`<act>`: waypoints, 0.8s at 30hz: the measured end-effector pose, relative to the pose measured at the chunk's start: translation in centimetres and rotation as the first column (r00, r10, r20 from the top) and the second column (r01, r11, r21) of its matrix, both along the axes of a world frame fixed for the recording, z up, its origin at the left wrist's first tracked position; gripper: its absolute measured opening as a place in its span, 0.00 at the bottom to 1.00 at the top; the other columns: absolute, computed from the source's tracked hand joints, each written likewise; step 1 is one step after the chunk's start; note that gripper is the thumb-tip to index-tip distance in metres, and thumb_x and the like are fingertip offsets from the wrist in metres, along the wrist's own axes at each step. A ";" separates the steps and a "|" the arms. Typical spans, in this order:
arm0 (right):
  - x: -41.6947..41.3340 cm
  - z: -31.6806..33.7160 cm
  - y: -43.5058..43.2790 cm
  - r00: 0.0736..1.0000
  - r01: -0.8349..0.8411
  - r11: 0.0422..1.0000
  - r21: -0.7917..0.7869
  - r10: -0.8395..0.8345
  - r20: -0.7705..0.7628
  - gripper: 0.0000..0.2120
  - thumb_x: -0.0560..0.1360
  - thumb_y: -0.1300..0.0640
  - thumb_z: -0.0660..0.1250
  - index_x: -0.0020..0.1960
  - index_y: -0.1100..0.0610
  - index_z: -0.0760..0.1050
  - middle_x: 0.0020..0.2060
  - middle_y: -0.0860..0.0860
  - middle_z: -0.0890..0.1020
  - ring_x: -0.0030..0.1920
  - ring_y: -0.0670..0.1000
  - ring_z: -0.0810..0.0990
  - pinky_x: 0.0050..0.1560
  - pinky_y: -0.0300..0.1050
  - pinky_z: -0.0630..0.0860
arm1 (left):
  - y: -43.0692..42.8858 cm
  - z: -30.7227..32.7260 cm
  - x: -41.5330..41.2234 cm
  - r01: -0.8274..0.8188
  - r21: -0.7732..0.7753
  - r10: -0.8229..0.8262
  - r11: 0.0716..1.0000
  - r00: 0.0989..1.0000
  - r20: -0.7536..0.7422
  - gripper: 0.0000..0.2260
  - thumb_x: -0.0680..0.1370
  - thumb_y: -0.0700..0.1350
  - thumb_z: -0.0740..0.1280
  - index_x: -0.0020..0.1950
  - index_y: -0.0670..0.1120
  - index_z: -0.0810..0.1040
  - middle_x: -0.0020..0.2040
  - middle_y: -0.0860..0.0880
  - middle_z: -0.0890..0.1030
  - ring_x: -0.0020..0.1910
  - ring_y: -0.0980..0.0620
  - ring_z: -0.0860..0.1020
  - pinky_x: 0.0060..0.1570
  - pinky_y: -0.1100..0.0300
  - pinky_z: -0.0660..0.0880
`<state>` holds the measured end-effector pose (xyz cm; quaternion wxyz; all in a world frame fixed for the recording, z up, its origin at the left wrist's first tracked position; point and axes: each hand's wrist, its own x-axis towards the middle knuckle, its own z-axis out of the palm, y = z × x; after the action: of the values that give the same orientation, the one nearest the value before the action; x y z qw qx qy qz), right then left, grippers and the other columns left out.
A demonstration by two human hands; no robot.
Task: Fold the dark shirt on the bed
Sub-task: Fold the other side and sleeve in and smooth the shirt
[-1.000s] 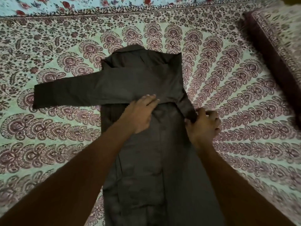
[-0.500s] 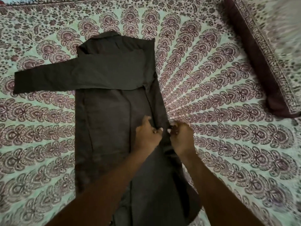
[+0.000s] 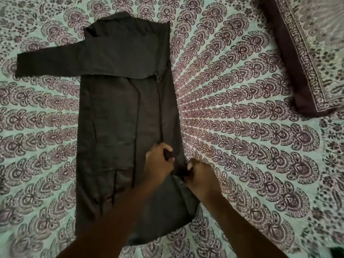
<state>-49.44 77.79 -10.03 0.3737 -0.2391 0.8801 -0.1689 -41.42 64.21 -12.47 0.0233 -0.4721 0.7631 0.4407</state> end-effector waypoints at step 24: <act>1.3 -3.8 3.4 0.518 -0.792 0.607 -0.066 0.611 -0.599 0.20 0.76 0.45 0.66 0.64 0.54 0.80 0.68 0.54 0.78 0.68 0.56 0.70 0.58 0.59 0.79 | 7.7 0.6 10.1 0.066 -0.049 -0.060 0.997 0.993 0.102 0.21 0.74 0.38 0.70 0.67 0.48 0.76 0.65 0.46 0.73 0.54 0.40 0.79 0.55 0.43 0.78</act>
<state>-48.15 81.19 -13.86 0.1110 -0.6740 0.7266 -0.0745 -31.31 71.94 -11.86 0.0632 -0.4698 0.7867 0.3954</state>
